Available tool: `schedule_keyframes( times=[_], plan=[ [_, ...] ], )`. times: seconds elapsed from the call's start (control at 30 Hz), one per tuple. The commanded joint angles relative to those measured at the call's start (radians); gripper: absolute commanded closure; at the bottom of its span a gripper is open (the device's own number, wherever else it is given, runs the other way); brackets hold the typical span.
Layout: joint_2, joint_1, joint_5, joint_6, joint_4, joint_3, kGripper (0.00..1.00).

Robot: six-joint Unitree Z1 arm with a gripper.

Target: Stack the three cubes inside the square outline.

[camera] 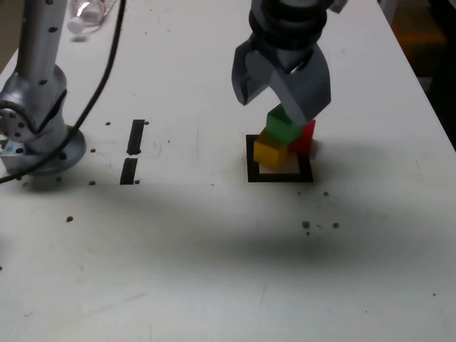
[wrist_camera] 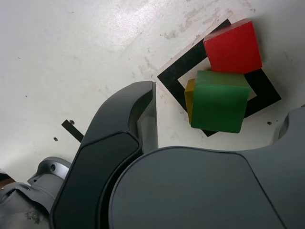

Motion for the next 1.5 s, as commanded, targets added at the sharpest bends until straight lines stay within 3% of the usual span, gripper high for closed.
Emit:
schedule_keyframes(
  times=[0.0, 0.7, 0.87, 1.03, 1.27, 1.37, 1.47],
  plan=[
    [0.016, -0.003, -0.005, -0.003, -0.005, -0.002, 0.05],
    [0.105, -0.005, -0.041, -0.006, -0.023, -0.022, 0.07],
    [0.112, -0.005, -0.055, -0.012, -0.021, -0.023, 0.12],
    [0.11, -0.004, -0.055, -0.022, -0.01, -0.017, 0.3],
    [0.106, -0.001, -0.074, -0.026, -0.01, -0.018, 0.65],
    [0.103, -0.001, -0.082, -0.026, -0.014, -0.018, 0.75],
    [0.102, -0.001, -0.082, -0.026, -0.014, -0.019, 0.78]
  ],
)
